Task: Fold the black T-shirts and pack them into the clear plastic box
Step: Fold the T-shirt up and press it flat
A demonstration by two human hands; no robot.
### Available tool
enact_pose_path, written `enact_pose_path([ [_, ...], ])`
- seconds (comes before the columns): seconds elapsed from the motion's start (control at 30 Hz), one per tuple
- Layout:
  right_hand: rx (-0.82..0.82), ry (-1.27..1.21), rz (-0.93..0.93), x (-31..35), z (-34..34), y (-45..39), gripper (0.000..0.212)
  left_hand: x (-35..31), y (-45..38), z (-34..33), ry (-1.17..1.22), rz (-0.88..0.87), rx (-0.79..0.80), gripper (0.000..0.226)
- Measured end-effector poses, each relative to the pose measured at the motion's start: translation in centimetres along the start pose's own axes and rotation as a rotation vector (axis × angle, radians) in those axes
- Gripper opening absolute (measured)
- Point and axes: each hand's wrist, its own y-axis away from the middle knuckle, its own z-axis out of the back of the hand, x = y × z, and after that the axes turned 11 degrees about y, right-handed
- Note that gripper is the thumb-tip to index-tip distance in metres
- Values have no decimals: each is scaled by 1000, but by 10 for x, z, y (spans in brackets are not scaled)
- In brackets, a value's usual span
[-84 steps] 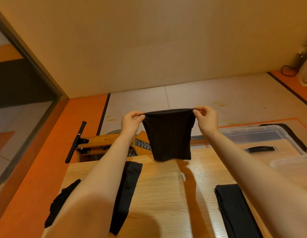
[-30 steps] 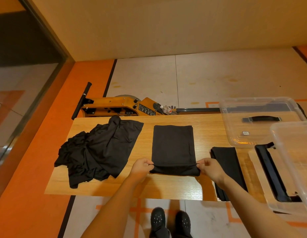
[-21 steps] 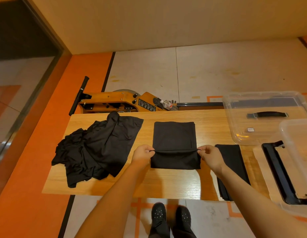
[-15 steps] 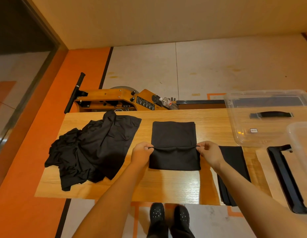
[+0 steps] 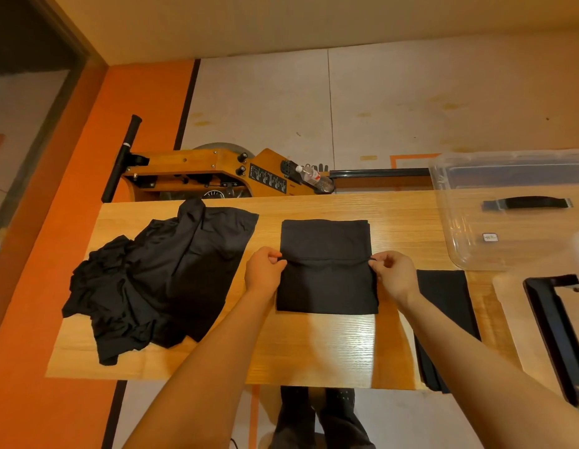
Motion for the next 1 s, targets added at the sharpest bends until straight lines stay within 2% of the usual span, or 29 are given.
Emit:
enact_pose_path([
  [0.27, -22, -21, -20, -2, -2, -2, 13, -1, -3, -5, 4, 32, -26, 20],
  [0.47, -45, -76, -109, 1, -1, 11, 36, -1, -1, -8, 2, 34, -30, 28],
  [0.53, -147, 79, -12, 4, 0, 25, 40, 0, 4, -9, -48, -26, -70, 35],
  [0.6, -279, 339, 246, 5, -4, 40, 36, 4, 14, -11, -163, -190, -129, 33],
  [0.63, -294, 453, 386, 5, -9, 46, 33, 8, 20, -12, -228, -294, -134, 30],
  [0.7, -240, 612, 582, 2, -24, 55, 35, 19, 34, -16, -393, -471, -72, 31],
  [0.8, -112, 799, 700, -8, -50, 63, 51, 34, 49, -25, -666, -577, 119, 49],
  [0.9, -10, 932, 636, -28, -59, 64, 68, 45, 51, -29, -894, -568, 285, 64],
  [1.0, -15, 985, 532, -46, -55, 63, 77, 47, 46, -28, -952, -513, 363, 69],
])
